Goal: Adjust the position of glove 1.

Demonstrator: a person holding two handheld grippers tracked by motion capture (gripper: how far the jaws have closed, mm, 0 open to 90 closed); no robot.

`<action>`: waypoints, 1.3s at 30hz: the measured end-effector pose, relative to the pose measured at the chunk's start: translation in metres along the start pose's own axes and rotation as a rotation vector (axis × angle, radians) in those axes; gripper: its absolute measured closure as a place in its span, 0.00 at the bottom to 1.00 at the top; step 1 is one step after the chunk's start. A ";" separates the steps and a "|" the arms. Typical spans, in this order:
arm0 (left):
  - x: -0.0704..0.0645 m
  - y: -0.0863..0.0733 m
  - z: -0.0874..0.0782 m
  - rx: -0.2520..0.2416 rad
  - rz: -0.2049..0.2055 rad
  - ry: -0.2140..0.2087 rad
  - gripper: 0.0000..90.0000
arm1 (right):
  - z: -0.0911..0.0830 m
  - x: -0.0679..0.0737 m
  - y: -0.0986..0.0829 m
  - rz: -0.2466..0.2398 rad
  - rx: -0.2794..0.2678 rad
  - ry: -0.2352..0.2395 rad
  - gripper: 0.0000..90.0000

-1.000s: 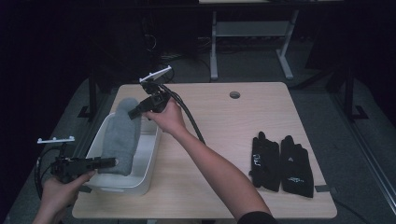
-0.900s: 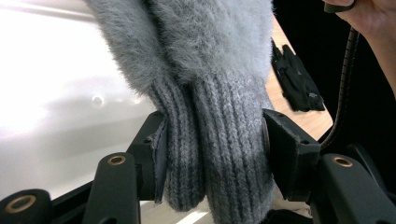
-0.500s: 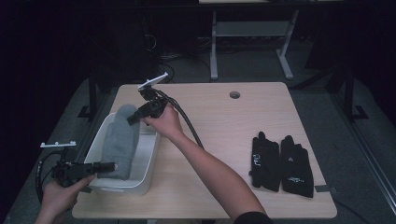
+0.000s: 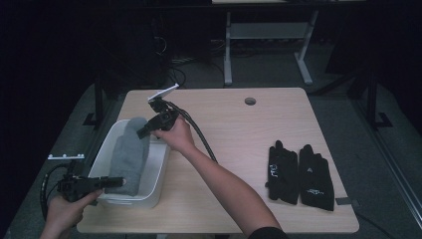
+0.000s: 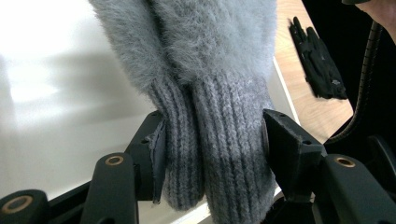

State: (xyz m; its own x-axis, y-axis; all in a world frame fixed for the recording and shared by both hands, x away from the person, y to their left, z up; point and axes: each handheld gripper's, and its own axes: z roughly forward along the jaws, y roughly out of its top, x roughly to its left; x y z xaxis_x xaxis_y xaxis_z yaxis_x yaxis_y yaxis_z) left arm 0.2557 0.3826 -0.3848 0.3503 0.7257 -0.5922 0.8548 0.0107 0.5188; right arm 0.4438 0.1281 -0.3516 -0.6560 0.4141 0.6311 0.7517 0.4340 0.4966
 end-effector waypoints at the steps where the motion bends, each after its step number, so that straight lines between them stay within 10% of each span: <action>1: 0.001 0.000 0.000 0.005 0.001 0.003 0.49 | 0.000 0.000 0.000 0.008 0.007 0.003 0.81; 23: 0.002 -0.004 0.009 0.082 0.024 0.082 0.38 | 0.018 -0.012 -0.012 0.013 0.049 -0.005 0.81; 39: -0.004 0.000 0.004 0.035 0.041 0.074 0.39 | 0.032 -0.014 -0.011 -0.015 0.069 -0.026 0.78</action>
State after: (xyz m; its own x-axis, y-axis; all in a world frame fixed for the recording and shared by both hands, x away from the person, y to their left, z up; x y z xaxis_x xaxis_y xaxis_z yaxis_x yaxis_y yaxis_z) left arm 0.2559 0.3771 -0.3853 0.3567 0.7742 -0.5229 0.8539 -0.0431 0.5186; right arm 0.4426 0.1428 -0.3848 -0.6691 0.4276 0.6078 0.7361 0.4939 0.4629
